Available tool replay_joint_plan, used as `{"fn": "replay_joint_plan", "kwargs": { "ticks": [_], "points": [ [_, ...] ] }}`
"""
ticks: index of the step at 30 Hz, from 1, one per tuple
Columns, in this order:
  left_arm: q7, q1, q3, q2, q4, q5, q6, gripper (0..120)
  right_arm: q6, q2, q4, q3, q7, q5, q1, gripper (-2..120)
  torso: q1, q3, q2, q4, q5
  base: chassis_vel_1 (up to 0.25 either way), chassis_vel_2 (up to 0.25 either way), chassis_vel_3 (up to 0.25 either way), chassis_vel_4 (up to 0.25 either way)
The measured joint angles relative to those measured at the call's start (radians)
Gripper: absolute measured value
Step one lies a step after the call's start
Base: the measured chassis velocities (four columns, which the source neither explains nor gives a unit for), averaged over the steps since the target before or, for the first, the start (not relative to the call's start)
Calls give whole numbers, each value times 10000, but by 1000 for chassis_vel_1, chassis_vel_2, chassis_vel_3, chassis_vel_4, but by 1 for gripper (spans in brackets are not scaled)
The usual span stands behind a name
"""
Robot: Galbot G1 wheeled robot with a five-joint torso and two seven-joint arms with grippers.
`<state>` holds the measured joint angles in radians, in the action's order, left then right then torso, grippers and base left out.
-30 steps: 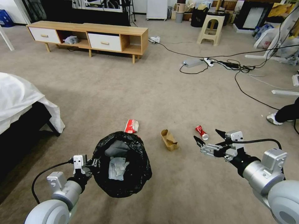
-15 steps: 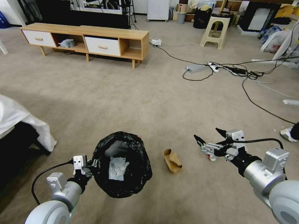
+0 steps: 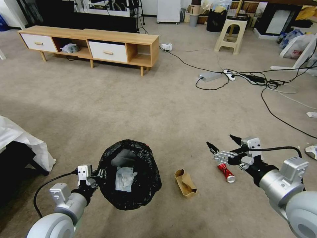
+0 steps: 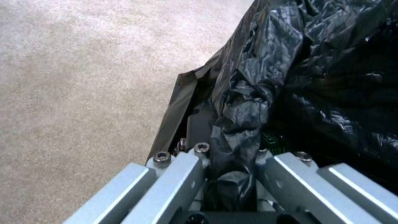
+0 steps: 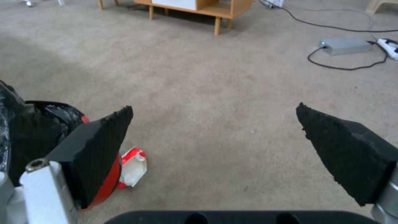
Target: Pick up the trash bin, then pick up the garbage from the floor and place it into the trash bin.
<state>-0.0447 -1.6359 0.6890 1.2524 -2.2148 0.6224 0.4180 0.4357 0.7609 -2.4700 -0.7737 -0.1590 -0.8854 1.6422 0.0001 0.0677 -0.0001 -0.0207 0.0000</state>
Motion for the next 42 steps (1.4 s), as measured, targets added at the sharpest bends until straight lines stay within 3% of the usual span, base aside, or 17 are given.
{"fn": "replay_joint_plan", "kwargs": {
  "ticks": [27, 34, 37, 42],
  "points": [
    [-2, -49, 192, 128, -3, -15, 16, 1, -277, -74, 250, 91, 409, 59, -76, 100, -1, 1, 2, -1, 0, -4, 1, 1, -2],
    [-15, -52, 434, 104, 71, -71, -66, 1, -324, -294, 744, 299, 475, 612, -237, 100, 0, 3, 1, -3, -1, -97, 86, 94, -104],
    [-70, -82, 816, 65, 199, -391, -264, 1, -304, -843, 1369, 940, 420, 938, -686, 100, 0, 5, 1, 0, 0, -77, 79, 67, -71],
    [-45, -214, 1261, 226, 389, -702, -443, 1, -65, -1691, 2633, 3433, -279, 543, -2385, 100, 0, 1, 1, 2, -1, -1, 5, 10, -12]
  ]
}}
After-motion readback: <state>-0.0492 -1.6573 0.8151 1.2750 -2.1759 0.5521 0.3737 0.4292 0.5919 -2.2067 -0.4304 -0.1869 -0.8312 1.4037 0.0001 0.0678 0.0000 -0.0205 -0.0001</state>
